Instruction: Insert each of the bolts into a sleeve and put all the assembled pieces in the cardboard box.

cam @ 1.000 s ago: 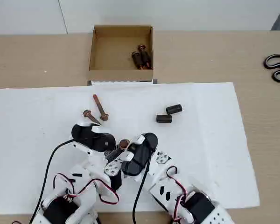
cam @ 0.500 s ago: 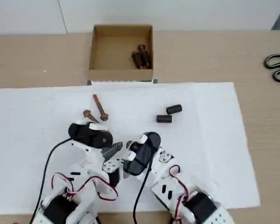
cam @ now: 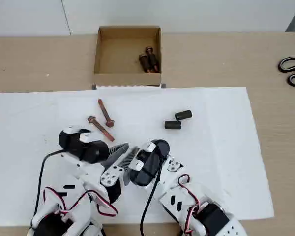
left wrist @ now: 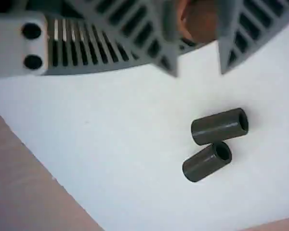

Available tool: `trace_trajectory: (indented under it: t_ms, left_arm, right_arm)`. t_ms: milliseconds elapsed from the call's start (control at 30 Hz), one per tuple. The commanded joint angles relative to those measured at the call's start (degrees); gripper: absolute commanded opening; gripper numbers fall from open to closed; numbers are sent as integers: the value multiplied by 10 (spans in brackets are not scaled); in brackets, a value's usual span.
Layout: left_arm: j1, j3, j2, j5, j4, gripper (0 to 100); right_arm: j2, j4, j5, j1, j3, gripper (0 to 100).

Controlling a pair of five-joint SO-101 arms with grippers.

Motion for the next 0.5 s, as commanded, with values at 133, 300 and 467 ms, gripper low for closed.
trace_trajectory:
  t_ms: [133,300,467]
  left_arm:
    - [-133,23,-4,-90,-4,6]
    - [-227,95,-4,-143,-4,6]
    - [-298,162,-4,-146,-56,6]
  right_arm:
    - [-2,-13,4,8,-9,2]
    - [-6,-14,4,73,13,2]
    - [-1,-18,4,173,8,2]
